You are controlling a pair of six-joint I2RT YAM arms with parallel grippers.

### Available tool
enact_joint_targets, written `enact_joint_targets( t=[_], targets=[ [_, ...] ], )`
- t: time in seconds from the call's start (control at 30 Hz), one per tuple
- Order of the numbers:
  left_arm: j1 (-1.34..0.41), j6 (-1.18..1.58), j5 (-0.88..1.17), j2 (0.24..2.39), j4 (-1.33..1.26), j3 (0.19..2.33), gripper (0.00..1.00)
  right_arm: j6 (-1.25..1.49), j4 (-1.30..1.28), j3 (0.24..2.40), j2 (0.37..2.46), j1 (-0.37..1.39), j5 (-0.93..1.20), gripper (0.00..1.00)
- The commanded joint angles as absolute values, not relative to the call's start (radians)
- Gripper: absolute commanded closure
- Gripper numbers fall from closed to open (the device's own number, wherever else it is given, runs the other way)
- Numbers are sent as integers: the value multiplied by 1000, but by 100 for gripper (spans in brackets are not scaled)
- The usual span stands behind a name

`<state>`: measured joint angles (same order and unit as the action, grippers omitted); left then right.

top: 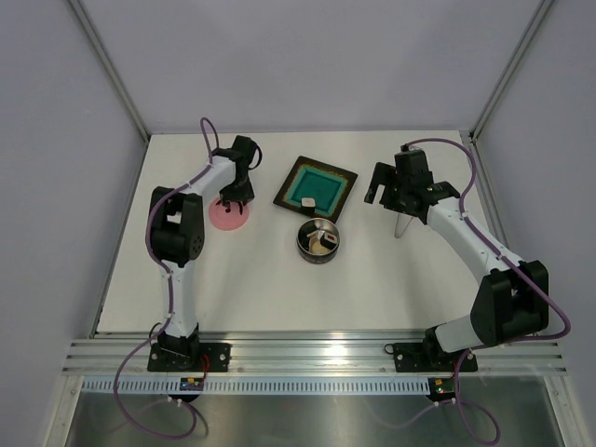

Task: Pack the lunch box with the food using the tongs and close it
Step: Pick up the box lid from the center of the board.

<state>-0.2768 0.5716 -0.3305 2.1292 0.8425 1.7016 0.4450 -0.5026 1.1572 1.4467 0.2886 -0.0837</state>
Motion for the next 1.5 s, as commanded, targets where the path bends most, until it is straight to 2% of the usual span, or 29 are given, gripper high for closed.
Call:
enact_joint_targets(
  t=[0.0,0.23,0.27,0.33,0.53,0.83,1.17,1.47],
  targets=[
    [-279,565,-311,2143,802,1729,53,453,-505,1198,1439,302,-69,3],
    [-279,565,-276,2082,762,1667,82,453,-508,1201,1448,305,-66,3],
    [-279,561,-265,2071,758,1654,91,453,-508,1200,1448,305,-64,3],
    [-279,558,-252,2027,749,1634,100,454,-503,1203,1450,305,-61,3],
    [-284,545,-184,1857,660,1476,100,456,-500,1203,1454,308,-55,3],
    [-301,499,-110,1715,580,1306,100,457,-499,1197,1456,314,-54,3],
    [-420,414,-127,1628,617,1253,100,457,-503,1204,1459,318,-44,3],
    [-613,370,-155,1575,750,1394,100,463,-515,1190,1422,319,-86,2]
  ],
)
